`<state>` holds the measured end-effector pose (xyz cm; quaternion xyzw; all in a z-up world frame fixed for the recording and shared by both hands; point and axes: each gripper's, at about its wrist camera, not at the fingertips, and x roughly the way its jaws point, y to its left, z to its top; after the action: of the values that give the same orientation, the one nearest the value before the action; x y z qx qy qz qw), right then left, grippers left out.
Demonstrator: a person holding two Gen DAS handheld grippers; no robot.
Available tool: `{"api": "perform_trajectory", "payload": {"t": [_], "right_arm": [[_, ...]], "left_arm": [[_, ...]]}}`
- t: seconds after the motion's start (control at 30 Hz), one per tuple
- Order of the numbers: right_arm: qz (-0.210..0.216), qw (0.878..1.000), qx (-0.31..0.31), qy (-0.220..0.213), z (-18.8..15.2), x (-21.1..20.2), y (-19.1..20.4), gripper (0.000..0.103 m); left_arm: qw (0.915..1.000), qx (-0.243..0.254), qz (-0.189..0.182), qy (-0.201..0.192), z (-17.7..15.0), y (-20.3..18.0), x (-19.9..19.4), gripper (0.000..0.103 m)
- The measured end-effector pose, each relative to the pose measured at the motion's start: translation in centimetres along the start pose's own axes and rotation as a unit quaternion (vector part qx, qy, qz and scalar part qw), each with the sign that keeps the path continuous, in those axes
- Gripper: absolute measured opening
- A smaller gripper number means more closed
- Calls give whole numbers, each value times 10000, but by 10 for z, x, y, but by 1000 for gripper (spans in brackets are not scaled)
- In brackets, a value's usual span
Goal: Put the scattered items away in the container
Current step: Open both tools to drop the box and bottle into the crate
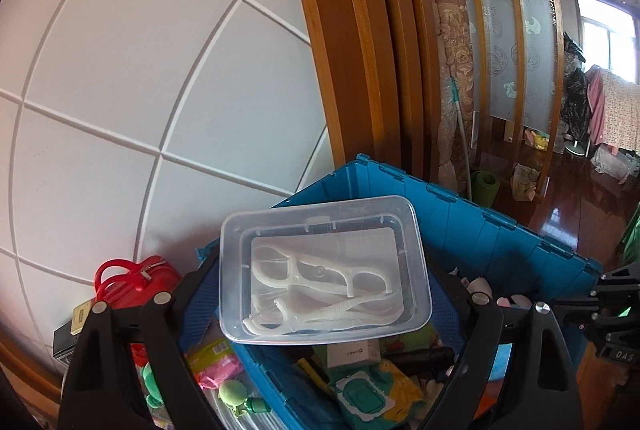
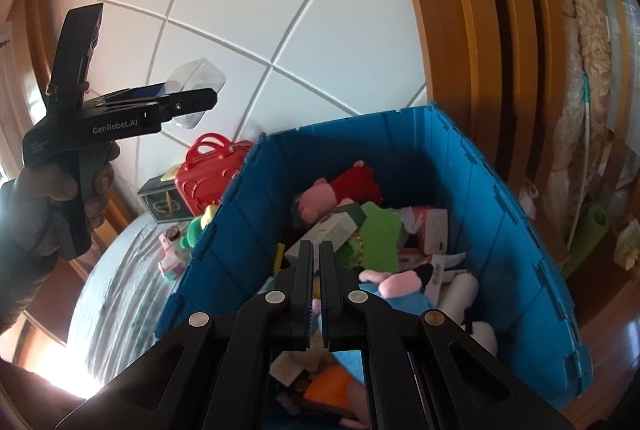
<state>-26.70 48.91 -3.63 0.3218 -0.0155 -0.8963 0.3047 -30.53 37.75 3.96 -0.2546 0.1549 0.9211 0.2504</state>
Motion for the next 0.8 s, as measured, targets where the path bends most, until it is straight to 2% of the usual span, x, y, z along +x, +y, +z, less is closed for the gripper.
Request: {"api": "perform_trajectory", "payload": {"t": [0.07,0.13,0.2,0.5,0.6,0.67,0.8], "right_arm": [[-4,10000,64,-2,-1,1,-8,10],[-3,9999,109,16,-3,2,-15,15],[-15,9999,160,15,-5,2,-21,19],[7,9997,244,-5,-5,7,-36,23],[79,9998,194,-23,-2,11,-32,33],[149,9998,134,-36,-1,13,-27,46],[287,9996,-6,-64,0,16,-15,64]], "left_arm": [[9999,-25,-50,107,9,-5,11,91],[9999,-87,22,131,14,-6,18,102],[9997,-219,1,124,15,-3,21,103],[9987,-351,149,342,2,10,30,103],[9978,-425,257,428,-8,17,26,103],[9970,-506,330,485,-16,23,22,103],[9949,-663,475,595,-38,35,8,103]]}}
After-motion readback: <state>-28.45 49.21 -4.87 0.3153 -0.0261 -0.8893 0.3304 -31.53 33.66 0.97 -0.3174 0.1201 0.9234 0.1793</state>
